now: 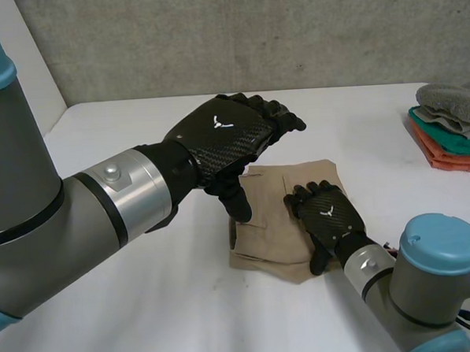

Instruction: Fold the laundry.

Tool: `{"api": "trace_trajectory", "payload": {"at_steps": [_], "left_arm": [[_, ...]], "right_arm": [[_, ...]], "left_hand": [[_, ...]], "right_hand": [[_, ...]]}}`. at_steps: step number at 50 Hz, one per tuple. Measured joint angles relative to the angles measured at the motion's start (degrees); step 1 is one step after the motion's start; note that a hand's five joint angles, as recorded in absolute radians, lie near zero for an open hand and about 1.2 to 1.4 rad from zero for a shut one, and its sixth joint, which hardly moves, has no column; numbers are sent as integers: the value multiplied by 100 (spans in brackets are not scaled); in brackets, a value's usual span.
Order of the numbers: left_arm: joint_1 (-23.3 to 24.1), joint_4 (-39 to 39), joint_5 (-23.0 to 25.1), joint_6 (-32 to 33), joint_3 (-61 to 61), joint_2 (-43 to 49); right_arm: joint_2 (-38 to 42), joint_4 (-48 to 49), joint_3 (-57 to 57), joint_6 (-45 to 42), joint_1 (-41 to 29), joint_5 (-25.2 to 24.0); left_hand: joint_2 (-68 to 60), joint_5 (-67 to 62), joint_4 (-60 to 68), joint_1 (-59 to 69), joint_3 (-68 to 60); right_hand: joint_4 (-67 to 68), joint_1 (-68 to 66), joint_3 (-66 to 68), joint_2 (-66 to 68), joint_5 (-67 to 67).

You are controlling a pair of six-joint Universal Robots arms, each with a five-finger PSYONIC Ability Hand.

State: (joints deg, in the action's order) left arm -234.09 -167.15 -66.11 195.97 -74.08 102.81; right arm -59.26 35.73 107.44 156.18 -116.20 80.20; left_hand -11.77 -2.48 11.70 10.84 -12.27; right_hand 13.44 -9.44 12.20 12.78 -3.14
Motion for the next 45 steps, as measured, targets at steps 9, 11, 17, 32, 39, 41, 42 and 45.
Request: {"api": "trace_trajectory", "payload": {"at_steps": [9,11,17,32,39,41,42,45], "left_arm": [[7,-49,4,-5,-23,6],[8,-54,7,-6,-30,1],[30,-56,11,-6,-43,-7],[54,-54,11,-6,-54,-17],[48,-91,7,-6,-54,-42],[45,-108,5,-8,-54,-49],[45,-108,5,-8,-54,-49],[41,-125,2,-12,-54,-57]], "right_arm": [[213,-40,-483,-1,-4,-15],[263,-51,-583,1,-6,-20],[524,-97,-1053,16,-8,-52],[787,-515,-1909,24,96,-251],[595,-442,-2240,-3,547,-927],[536,-377,-2432,0,716,-1172],[536,-377,-2432,0,716,-1172],[448,-222,-3043,34,1077,-1567]], "left_hand": [[0,0,0,0,0],[0,0,0,0,0],[0,0,0,0,0],[0,0,0,0,0],[0,0,0,0,0],[0,0,0,0,0],[0,0,0,0,0],[0,0,0,0,0]], "right_hand": [[0,0,0,0,0],[0,-1,0,0,0],[1139,-1231,1271,1207,-914],[5294,-3923,5263,5385,-4458],[5294,-3986,5263,5385,-4537],[5317,-3986,5282,5386,-4558],[5317,-3986,5282,5386,-4558],[5320,-4030,5292,5387,-4558]]}}
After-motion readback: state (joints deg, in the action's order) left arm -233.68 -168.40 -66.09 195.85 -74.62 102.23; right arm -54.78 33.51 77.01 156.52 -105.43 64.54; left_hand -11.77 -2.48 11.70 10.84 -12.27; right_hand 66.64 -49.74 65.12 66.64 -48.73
